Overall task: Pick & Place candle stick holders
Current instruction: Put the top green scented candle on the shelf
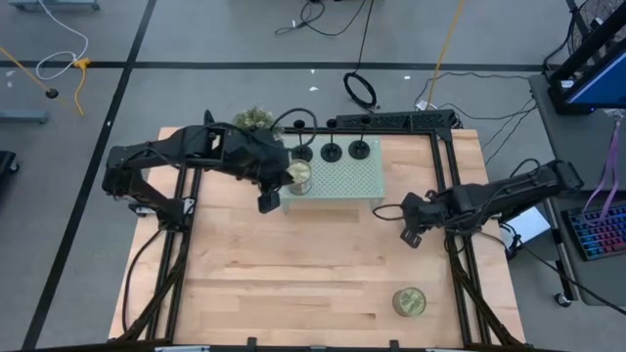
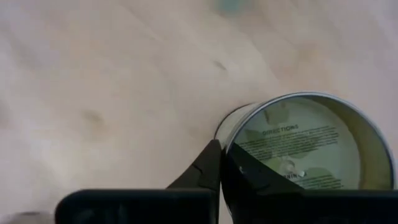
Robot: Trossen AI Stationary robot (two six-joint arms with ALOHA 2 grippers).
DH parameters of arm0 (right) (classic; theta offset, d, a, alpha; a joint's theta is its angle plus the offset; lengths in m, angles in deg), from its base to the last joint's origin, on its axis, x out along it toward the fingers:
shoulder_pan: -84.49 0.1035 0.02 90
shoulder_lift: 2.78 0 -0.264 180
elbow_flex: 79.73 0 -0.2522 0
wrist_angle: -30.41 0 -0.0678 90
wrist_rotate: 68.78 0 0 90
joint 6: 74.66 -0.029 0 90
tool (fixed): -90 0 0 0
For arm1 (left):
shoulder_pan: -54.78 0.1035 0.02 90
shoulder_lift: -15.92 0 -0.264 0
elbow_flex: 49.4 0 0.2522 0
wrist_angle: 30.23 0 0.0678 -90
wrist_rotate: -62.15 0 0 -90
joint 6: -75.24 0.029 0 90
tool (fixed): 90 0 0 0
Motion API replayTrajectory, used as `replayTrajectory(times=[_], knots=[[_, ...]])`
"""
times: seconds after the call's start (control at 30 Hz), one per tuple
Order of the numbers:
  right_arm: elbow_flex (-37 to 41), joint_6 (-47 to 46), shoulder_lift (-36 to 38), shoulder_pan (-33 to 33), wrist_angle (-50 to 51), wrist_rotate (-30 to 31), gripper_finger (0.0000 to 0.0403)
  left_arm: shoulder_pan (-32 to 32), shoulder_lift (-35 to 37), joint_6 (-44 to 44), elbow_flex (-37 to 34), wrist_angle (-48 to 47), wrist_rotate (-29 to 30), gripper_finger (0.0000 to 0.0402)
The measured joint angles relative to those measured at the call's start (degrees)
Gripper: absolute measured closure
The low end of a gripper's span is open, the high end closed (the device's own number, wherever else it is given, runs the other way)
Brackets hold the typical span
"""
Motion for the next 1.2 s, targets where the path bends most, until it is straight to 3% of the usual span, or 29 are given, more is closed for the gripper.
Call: replayTrajectory(times=[0.2,0.33,0.5,0.67,0.77,1.03,1.2], knots=[[-3.7,-0.7,0.9,4.5,-3.2,-4.4,0.0401,-3.3,2.2,-3.4,0.0,-2.2,0.0,0.0357],[-4.2,0.5,0.3,8.3,-15.5,-6.0,0.0402,-6.1,3.3,-5.4,0.0,-5.5,0.7,0.0357],[-4.2,9.7,-1.9,11.2,-32.1,-5.7,0.0402,-9.7,4.0,-9.7,0.0,-9.4,7.8,0.0357],[-5.4,22.2,-5.8,8.8,-44.1,-2.7,0.0402,-12.6,4.2,-12.2,0.0,-12.9,13.7,0.0357],[-11.1,26.5,-8.7,5.9,-41.8,-2.6,0.0402,-13.8,4.2,-13.3,0.0,-13.6,15.2,0.0357],[-32.0,36.8,-19.9,-3.3,-24.8,-2.8,0.0403,-15.0,4.2,-13.8,0.0,-13.7,15.6,0.0357],[-38.8,40.9,-27.0,-10.1,-18.6,-5.8,0.0403,-15.0,4.2,-13.9,0.0,-13.7,15.6,0.0357]])
